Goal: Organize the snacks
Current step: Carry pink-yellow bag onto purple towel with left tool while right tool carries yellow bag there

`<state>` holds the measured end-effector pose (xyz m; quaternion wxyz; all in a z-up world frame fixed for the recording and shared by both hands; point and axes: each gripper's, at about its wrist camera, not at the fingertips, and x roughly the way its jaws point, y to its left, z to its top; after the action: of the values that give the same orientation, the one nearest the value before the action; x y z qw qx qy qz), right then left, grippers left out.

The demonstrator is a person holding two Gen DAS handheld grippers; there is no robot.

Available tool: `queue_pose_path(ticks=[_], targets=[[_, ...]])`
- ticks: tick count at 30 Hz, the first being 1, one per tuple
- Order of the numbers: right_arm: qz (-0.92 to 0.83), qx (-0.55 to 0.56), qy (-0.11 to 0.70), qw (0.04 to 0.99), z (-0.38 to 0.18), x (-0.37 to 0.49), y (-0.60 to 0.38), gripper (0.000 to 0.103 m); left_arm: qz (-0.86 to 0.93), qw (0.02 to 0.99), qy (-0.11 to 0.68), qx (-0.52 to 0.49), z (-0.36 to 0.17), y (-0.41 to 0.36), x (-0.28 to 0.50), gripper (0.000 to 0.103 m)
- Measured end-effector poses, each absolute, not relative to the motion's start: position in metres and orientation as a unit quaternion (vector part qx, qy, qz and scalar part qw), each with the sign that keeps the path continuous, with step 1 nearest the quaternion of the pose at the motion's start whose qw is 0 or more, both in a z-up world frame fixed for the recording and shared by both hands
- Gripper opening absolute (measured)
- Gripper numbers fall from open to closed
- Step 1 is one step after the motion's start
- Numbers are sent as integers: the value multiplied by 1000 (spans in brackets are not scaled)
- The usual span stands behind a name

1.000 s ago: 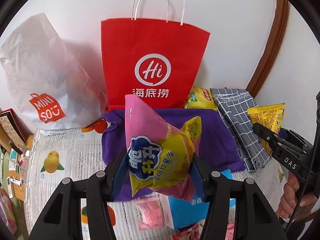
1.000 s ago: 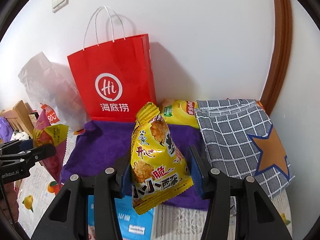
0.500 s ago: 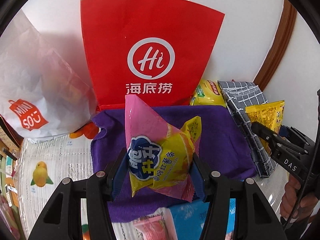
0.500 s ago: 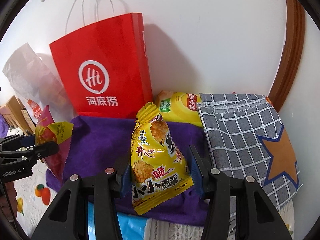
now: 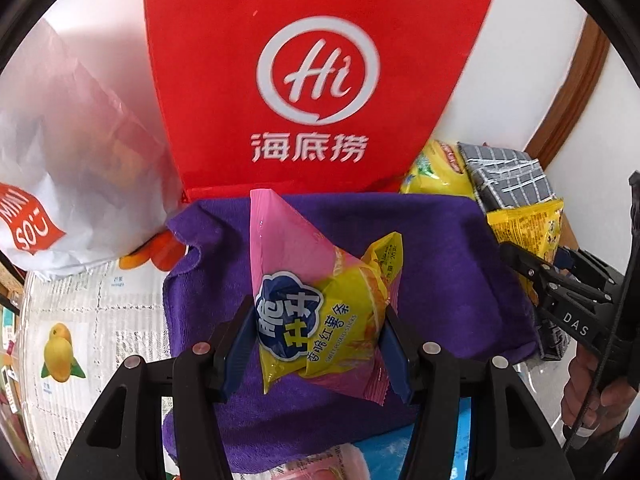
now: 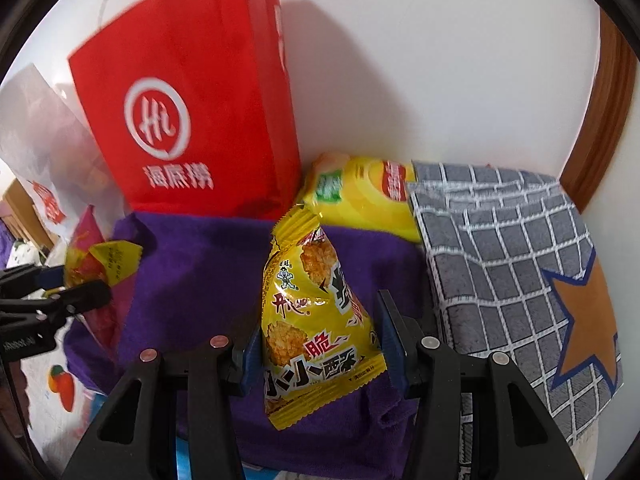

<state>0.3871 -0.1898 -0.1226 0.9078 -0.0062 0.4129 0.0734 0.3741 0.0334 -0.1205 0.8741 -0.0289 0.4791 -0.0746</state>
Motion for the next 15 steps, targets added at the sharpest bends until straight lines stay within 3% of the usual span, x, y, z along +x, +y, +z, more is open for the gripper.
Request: queue_pose_path(ticks=[15], targets=[[80,-8,454,887,-157,402,-186,50,-59,870,488,-34,-131,44,379,55]])
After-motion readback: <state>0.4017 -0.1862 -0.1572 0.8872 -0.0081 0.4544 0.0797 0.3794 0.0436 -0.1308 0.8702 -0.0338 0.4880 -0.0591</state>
